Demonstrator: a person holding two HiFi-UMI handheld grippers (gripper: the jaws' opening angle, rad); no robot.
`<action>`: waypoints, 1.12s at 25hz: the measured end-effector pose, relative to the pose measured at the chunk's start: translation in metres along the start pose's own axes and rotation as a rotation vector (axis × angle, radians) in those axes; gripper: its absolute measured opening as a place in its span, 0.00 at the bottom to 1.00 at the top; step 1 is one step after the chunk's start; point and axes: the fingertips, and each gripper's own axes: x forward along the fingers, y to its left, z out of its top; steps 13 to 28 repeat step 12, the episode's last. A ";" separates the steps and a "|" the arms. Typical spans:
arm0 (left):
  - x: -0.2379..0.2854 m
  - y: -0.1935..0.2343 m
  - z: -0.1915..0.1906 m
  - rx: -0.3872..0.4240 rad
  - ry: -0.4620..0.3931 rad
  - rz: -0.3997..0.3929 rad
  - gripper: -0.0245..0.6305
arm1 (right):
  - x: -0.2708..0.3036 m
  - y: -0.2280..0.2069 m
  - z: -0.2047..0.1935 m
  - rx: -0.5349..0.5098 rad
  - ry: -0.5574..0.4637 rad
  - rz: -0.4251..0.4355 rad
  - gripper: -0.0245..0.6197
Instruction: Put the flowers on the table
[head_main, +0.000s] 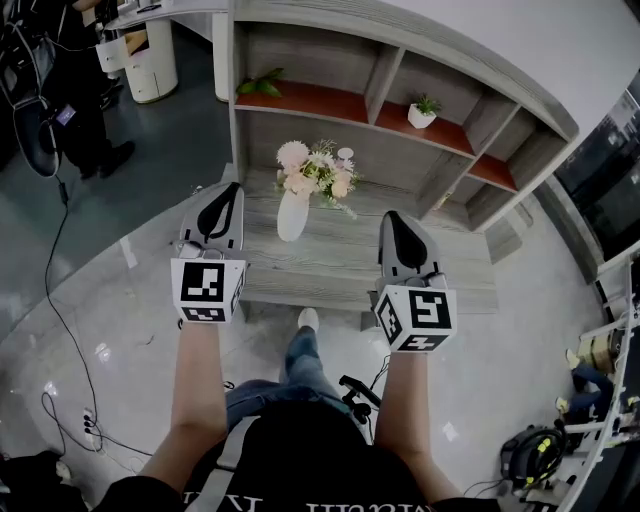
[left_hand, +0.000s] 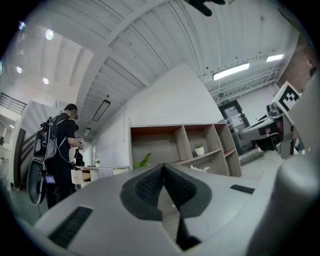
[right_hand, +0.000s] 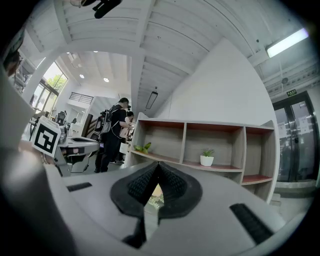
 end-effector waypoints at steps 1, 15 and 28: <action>-0.001 0.000 0.001 0.004 -0.001 0.000 0.06 | -0.001 0.000 0.001 -0.003 0.000 0.000 0.06; -0.011 0.005 0.008 0.005 -0.020 0.021 0.06 | -0.006 0.006 0.001 -0.049 0.000 -0.004 0.06; -0.011 0.005 0.008 0.005 -0.020 0.021 0.06 | -0.006 0.006 0.001 -0.049 0.000 -0.004 0.06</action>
